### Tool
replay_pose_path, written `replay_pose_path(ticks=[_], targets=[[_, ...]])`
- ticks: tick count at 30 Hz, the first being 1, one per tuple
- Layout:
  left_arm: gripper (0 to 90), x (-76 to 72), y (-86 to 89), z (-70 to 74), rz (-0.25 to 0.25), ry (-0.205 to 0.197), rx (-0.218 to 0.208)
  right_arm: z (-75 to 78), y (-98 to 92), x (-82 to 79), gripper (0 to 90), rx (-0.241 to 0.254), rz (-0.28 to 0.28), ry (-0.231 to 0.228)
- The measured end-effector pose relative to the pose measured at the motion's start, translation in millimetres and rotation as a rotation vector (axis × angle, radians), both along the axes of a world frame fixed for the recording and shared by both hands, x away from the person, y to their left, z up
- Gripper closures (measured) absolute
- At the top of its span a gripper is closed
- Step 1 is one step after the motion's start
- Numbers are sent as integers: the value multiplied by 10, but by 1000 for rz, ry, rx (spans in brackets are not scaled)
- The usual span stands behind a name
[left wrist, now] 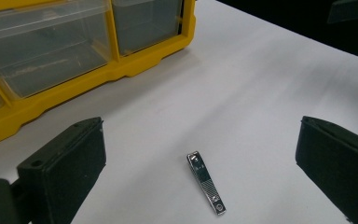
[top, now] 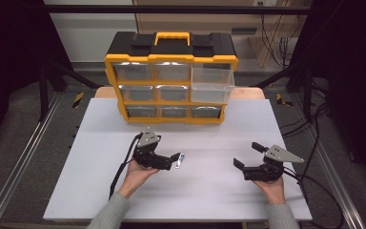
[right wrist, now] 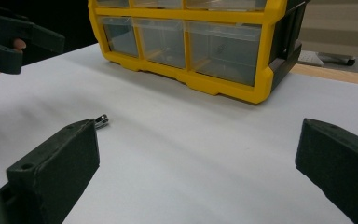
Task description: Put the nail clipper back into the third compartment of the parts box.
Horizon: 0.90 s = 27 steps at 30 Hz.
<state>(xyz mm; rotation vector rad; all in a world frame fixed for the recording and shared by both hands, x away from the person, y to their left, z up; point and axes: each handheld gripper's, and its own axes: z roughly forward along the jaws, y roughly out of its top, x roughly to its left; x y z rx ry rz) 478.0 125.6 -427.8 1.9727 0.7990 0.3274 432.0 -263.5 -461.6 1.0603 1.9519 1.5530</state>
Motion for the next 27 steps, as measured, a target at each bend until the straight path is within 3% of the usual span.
replay_pose_path(ticks=[27], targets=[[38,218,-323,-350,12,100,116,-2,-1,5,4,0,-2,0]])
